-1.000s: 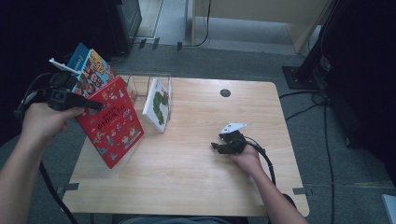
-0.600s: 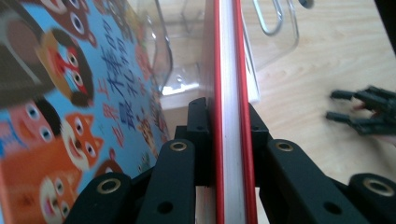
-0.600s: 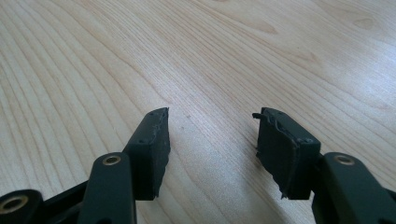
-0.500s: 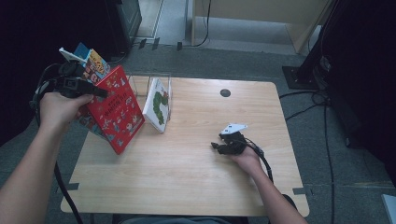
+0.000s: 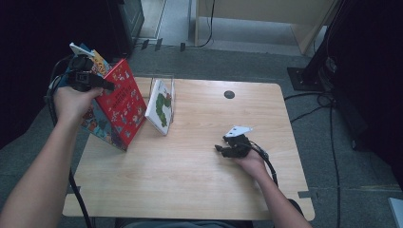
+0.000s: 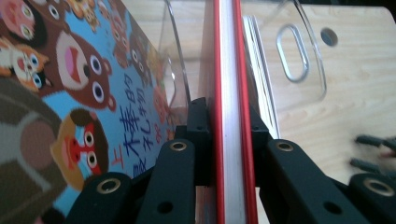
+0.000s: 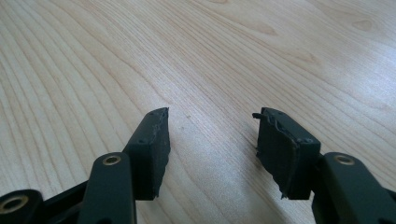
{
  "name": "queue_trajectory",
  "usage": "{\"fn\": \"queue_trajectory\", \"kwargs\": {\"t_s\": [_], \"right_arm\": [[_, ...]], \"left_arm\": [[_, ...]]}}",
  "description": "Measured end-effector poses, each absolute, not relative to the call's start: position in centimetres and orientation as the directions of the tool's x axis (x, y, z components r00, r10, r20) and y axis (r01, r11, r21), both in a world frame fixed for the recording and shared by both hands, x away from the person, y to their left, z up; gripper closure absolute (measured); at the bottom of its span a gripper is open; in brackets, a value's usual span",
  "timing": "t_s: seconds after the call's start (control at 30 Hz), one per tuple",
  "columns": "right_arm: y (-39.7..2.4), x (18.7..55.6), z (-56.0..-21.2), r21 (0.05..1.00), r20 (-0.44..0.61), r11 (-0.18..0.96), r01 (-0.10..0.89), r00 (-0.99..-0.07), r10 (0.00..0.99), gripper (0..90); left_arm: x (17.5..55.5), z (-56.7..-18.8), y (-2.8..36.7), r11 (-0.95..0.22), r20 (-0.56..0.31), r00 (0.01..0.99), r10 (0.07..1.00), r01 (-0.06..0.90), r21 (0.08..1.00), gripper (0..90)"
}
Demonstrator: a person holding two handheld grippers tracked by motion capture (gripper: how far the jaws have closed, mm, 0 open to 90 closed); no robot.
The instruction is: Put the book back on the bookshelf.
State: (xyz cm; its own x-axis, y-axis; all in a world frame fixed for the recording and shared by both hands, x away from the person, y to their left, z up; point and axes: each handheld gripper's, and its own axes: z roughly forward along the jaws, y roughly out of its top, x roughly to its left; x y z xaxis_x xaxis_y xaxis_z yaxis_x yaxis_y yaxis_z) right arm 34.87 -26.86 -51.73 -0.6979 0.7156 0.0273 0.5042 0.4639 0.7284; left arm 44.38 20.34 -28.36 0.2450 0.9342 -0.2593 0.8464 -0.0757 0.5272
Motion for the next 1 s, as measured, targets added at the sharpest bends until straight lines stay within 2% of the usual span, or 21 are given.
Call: {"fn": "queue_trajectory", "kwargs": {"t_s": [0.23,0.53,0.77,1.0], "right_arm": [[-26.9,34.8,-51.8,0.733,0.025,0.463,0.498,-0.700,0.714,44.0],[-26.9,34.7,-51.8,0.732,0.024,0.460,0.502,-0.694,0.719,44.4],[-26.9,34.7,-51.8,0.732,0.025,0.459,0.503,-0.693,0.720,44.4],[-26.9,34.7,-51.8,0.732,0.027,0.457,0.505,-0.692,0.721,44.6]], "left_arm": [[44.8,-28.9,20.5,-0.060,-0.267,0.233,0.935,0.847,0.529,80.0],[45.2,-28.8,20.1,-0.126,-0.261,0.258,0.930,0.892,0.433,77.7],[45.6,-28.6,19.9,-0.168,-0.233,0.274,0.933,0.904,0.393,76.6],[46.2,-28.7,19.1,-0.199,-0.244,0.286,0.927,0.923,0.329,75.0]]}}
